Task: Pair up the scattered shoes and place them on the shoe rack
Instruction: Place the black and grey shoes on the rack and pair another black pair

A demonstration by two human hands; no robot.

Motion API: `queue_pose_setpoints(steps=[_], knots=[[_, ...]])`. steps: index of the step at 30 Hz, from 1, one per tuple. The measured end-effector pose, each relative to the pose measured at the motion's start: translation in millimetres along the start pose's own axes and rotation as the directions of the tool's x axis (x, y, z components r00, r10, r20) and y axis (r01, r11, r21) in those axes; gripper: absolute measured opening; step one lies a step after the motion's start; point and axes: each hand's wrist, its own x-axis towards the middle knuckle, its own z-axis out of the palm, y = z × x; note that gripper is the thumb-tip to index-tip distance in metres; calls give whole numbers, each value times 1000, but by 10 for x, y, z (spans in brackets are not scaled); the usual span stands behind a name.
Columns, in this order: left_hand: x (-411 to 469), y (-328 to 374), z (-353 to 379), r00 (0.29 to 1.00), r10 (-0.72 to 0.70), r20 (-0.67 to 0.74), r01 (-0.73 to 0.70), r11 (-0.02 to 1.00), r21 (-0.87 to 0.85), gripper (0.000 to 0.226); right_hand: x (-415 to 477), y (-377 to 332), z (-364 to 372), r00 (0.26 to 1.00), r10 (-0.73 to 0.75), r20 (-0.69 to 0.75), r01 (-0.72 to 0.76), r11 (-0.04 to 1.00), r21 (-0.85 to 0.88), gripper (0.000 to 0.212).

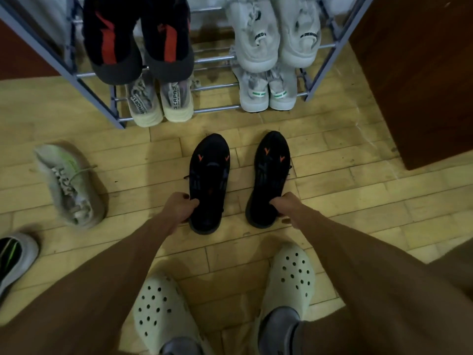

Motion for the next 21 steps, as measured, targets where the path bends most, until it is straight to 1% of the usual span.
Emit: queue_pose_setpoints(steps=[2,3,6,8,9,11,14,17,19,21], knots=[[-3,10,64,998,-30,59,31,999,-14,19,64,-3,89,1000,22,10,-23,994,110,46],[-33,22,97,996,-31,83,31,999,-5,21,77,1,126,999,34,40,-41,985,166,44],[-73,40,167,996,-11,84,8,999,35,27,38,-3,192,985,73,156,-120,942,313,38],[-88,64,162,996,-32,89,31,999,16,33,-5,-38,198,978,63,197,-134,918,373,40],[-112,94,143,994,-46,96,47,999,-3,35,-38,-63,185,978,49,202,-124,918,377,39],[-180,181,85,993,-48,105,51,998,-23,27,-139,-120,115,981,30,194,-96,936,338,34],[-388,330,-50,995,-1,103,-4,998,58,21,-334,-184,-56,988,12,157,-50,970,238,28],[-648,468,-186,992,42,116,-58,989,139,39,-609,-206,-256,988,14,152,-41,984,174,22],[-840,563,-268,987,91,131,-111,982,153,37,-799,-216,-377,987,-2,159,-23,987,158,16],[-1028,669,-334,981,145,125,-163,976,145,34,-988,-240,-511,986,-41,164,21,992,123,23]])
